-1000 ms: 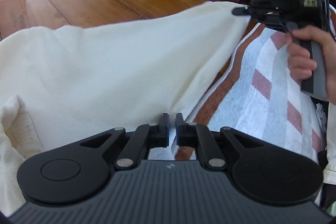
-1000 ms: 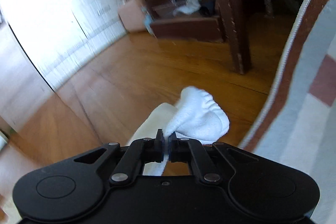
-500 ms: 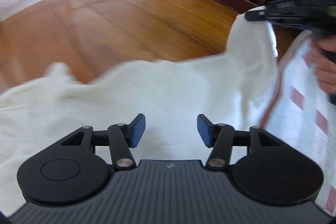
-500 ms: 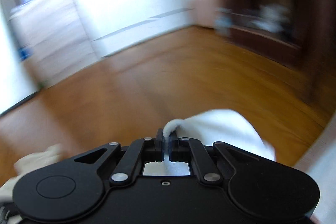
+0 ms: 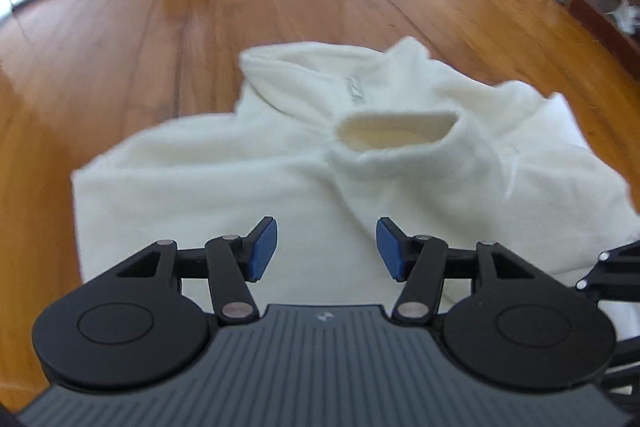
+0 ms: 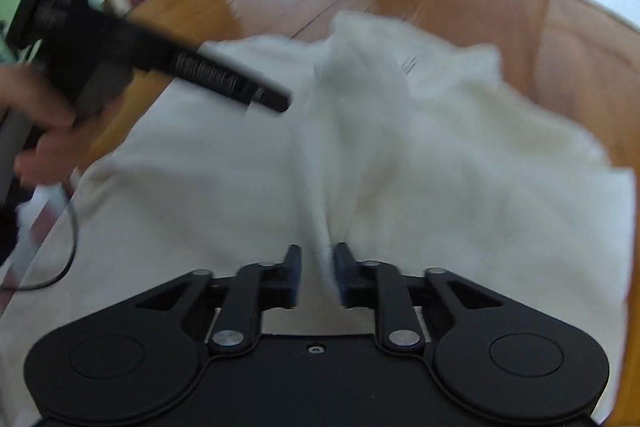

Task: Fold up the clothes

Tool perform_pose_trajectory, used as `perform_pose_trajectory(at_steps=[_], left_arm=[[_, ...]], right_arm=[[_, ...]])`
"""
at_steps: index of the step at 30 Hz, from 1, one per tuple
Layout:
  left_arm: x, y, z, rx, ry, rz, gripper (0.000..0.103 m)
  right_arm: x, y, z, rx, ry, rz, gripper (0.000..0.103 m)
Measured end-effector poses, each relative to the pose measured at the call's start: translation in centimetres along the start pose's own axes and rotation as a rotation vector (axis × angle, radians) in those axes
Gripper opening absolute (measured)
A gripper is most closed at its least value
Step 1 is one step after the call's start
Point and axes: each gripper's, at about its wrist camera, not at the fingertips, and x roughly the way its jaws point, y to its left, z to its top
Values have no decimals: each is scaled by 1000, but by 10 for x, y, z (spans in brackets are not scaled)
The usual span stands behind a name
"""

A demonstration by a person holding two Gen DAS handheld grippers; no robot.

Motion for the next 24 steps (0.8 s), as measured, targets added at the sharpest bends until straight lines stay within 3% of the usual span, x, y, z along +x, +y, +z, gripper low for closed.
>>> perform_pose_trajectory(at_steps=[2, 6, 10, 14, 17, 22, 24], left_arm=[[-2, 5, -9, -13, -25, -26, 63], [-6, 14, -14, -112, -94, -41, 76], [-16, 40, -23, -336, -138, -58, 80], [-30, 61, -33, -481, -185, -97, 80], [-29, 54, -28, -446, -191, -138, 82], [-1, 27, 0, -307, -127, -83, 93], [15, 17, 6, -278, -80, -156, 95]], right_arm=[[-14, 4, -10, -27, 3, -21, 44], [-41, 12, -29, -80, 10, -64, 53], [-55, -5, -46, -140, 69, -281, 54], [-53, -36, -63, -91, 114, -391, 54], [-43, -51, -69, -24, 148, -417, 54], [-26, -68, -67, 79, 177, -444, 54], [-21, -71, -62, 113, 176, -451, 55]])
